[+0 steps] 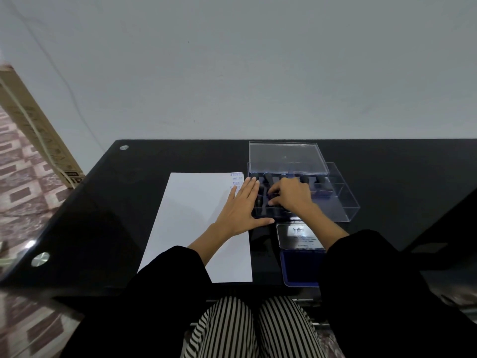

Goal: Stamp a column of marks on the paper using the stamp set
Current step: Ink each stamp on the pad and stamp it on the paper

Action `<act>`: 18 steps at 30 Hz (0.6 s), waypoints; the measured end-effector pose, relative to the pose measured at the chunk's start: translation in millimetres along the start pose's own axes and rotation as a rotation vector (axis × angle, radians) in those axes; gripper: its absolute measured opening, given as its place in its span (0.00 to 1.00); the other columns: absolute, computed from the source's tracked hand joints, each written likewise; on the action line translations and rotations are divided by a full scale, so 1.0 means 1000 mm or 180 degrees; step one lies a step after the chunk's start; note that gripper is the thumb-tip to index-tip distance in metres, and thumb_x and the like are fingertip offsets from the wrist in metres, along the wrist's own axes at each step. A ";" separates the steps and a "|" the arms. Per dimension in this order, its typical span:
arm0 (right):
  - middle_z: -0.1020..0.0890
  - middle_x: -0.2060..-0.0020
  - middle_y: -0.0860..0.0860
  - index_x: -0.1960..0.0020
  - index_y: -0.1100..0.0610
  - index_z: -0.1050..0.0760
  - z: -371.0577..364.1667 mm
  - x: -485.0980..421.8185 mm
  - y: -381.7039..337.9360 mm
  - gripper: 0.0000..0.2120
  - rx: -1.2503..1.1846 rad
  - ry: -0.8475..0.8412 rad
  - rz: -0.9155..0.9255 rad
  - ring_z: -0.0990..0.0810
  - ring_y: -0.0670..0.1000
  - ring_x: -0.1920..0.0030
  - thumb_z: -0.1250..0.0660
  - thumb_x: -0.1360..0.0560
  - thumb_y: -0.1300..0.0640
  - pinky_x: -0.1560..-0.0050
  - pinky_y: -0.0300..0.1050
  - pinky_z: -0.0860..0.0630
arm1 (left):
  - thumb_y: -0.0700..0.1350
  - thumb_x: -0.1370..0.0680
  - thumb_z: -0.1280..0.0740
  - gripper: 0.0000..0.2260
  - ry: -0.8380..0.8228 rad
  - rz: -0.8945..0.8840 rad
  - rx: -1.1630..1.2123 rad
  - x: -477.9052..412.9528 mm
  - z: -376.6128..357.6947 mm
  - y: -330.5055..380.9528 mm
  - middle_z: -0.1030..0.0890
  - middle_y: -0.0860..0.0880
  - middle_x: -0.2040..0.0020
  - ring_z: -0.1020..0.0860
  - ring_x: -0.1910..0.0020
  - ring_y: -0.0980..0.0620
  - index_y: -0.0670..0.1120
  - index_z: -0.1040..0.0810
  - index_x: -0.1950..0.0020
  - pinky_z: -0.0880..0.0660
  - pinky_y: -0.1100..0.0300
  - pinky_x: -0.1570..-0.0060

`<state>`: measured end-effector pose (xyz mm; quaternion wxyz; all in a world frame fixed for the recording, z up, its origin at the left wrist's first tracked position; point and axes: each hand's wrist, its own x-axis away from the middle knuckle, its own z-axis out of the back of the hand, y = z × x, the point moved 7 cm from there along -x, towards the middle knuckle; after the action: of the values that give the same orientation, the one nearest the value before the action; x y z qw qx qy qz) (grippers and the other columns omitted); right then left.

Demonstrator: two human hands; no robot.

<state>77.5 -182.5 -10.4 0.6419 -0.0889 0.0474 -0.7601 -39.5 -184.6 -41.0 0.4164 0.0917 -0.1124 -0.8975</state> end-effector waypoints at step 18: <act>0.18 0.53 0.56 0.50 0.59 0.21 -0.016 -0.007 -0.023 0.17 -0.0679 0.0104 -0.0352 0.19 0.56 0.52 0.27 0.31 0.48 0.58 0.46 0.24 | 0.63 0.26 0.37 0.43 -0.0037 -0.0035 0.0232 0.003 0.002 -0.003 0.57 0.47 0.22 0.59 0.23 0.50 0.44 0.58 0.23 0.59 0.50 0.25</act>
<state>53.0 -172.1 -21.9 0.5851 -0.1468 0.1335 -0.7863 -44.0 -184.8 -39.6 0.4072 0.1023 -0.1470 -0.8956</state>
